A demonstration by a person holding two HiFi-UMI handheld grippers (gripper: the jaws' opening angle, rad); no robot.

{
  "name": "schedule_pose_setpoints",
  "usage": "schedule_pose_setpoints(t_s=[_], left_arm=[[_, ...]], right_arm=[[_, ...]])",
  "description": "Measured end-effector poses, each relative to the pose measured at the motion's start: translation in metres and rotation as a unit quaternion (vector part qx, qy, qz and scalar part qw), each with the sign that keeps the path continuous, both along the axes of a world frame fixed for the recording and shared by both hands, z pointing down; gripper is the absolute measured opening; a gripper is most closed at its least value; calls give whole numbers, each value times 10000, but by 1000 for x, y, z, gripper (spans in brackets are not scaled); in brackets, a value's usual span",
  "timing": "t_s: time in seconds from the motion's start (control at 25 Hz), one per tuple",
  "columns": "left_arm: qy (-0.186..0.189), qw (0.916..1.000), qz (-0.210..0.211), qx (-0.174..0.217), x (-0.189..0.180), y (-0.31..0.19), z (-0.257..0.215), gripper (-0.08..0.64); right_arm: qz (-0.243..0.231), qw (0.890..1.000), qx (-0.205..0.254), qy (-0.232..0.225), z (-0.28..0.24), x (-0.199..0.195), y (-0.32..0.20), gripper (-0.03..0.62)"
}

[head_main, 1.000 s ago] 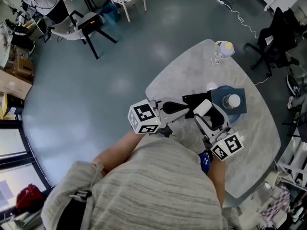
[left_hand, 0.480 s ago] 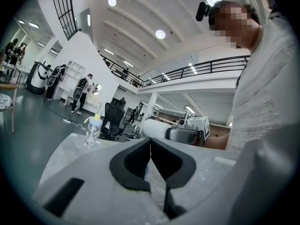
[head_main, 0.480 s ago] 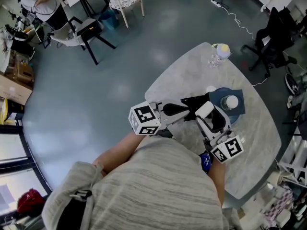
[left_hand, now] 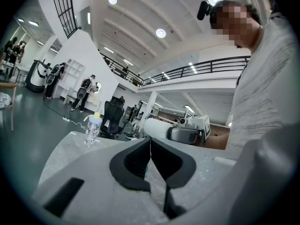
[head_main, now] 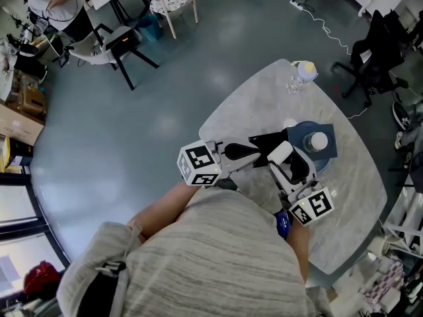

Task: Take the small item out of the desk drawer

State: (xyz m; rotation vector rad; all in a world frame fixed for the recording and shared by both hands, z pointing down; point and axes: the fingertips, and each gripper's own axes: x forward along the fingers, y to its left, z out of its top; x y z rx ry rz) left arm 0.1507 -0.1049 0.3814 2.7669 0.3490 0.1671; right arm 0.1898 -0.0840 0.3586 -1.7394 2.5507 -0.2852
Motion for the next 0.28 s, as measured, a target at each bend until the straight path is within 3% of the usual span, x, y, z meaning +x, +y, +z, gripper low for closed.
schedule_pose_setpoints(t_s=[0.28], left_arm=[[-20,10000,70,-5,0,3,1,15]], right_arm=[[23,10000,-28,1,1,-1,3,258]])
